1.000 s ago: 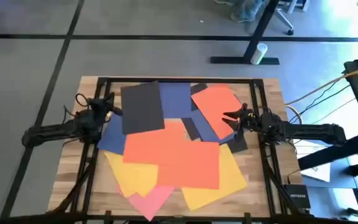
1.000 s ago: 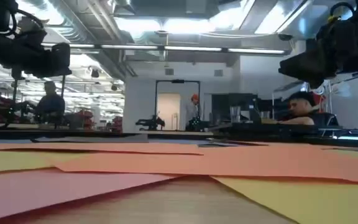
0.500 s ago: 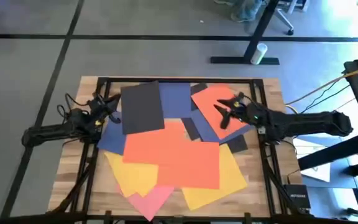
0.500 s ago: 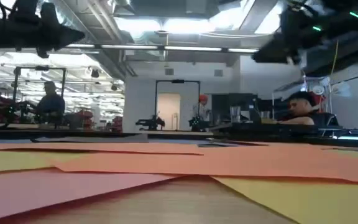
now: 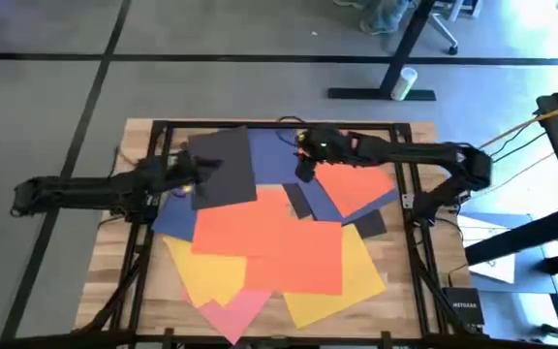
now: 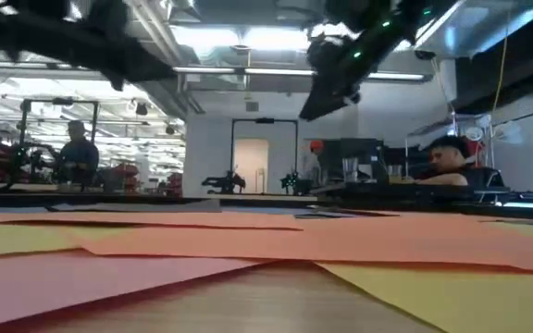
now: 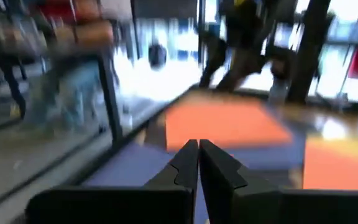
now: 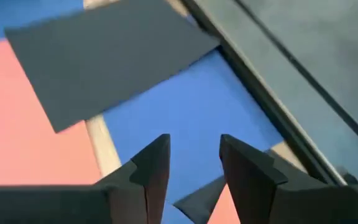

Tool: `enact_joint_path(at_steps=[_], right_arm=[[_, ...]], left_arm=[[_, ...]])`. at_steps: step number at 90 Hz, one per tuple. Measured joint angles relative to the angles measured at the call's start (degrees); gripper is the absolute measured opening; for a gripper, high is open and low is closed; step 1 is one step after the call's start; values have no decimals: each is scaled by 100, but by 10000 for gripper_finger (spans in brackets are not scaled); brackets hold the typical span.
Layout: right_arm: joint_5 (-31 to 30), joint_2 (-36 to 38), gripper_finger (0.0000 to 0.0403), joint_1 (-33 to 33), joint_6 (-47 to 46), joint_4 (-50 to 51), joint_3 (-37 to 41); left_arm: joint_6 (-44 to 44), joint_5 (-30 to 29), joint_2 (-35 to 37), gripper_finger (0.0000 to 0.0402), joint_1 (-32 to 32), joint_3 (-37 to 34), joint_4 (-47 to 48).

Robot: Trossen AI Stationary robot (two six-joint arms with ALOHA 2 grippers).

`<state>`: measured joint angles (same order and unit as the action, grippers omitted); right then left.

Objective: Organize paper
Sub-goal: Move the papers to the bottom of the table

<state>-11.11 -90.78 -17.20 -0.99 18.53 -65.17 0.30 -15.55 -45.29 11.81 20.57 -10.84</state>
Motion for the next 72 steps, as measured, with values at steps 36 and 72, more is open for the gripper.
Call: enact_joint_path(at_steps=[36,72], right_arm=[[677,-917,20,-17,10,-403,313],[1179,-2766,1,-260,-217,-437,-1104]], left_arm=[[-654,65,-2444,0,1202,918,1253],[-475,1918,-3758,0,2157,1499,1365]])
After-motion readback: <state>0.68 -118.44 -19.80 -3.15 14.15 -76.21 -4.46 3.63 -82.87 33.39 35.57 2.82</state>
